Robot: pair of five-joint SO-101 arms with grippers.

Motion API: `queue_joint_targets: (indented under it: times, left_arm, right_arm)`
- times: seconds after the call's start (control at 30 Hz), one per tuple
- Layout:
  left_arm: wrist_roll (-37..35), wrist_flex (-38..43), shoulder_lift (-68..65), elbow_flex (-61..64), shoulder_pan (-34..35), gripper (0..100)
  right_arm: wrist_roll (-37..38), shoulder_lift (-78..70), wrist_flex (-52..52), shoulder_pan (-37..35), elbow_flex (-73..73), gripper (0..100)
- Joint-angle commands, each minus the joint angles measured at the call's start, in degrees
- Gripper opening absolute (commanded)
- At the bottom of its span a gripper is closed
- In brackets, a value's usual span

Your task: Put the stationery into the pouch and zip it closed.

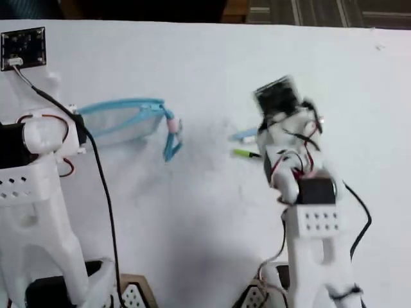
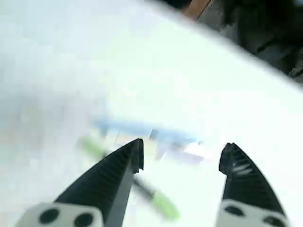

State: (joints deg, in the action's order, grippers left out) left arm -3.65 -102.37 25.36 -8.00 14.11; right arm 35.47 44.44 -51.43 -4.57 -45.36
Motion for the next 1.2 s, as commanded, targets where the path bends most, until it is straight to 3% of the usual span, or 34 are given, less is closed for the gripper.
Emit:
queue_joint_targets:
  times: [0.0, 0.13, 0.2, 0.47, 0.67, 0.8, 1.03, 1.17]
  left_arm:
    - [0.35, 0.88, 1.45, -0.79, 0.13, 2]
    - [0.35, 0.88, 1.45, -0.79, 0.22, 2]
    - [0.35, 0.88, 1.54, -0.79, 0.22, 2]
    - [0.35, 0.88, 1.45, -0.62, 0.22, 2]
    - [0.35, 0.88, 1.45, -0.53, 0.22, 2]
    - [0.26, 0.88, 1.45, -0.53, 0.22, 2]
    - [0.26, 0.88, 1.45, -0.53, 0.22, 2]
    - [0.26, 0.88, 1.45, -0.44, 0.22, 2]
  right_arm:
    - [17.67, -6.55, -8.40, 0.31, 1.32, 26.2]
    - [32.00, -11.82, -10.95, -1.01, 1.41, 26.2]
    - [35.25, -14.20, -10.68, -1.54, 1.49, 26.1]
    - [35.52, -26.77, -0.04, -2.59, 1.58, 25.6]
    - [35.60, -38.29, 5.14, -2.51, 5.27, 12.8]
    - [35.60, -43.82, 4.97, -2.51, 8.97, 10.9]
    - [35.52, -49.27, -5.49, -3.03, 13.54, 10.0]
    - [35.69, -49.80, -13.58, -3.12, 16.88, 1.2]
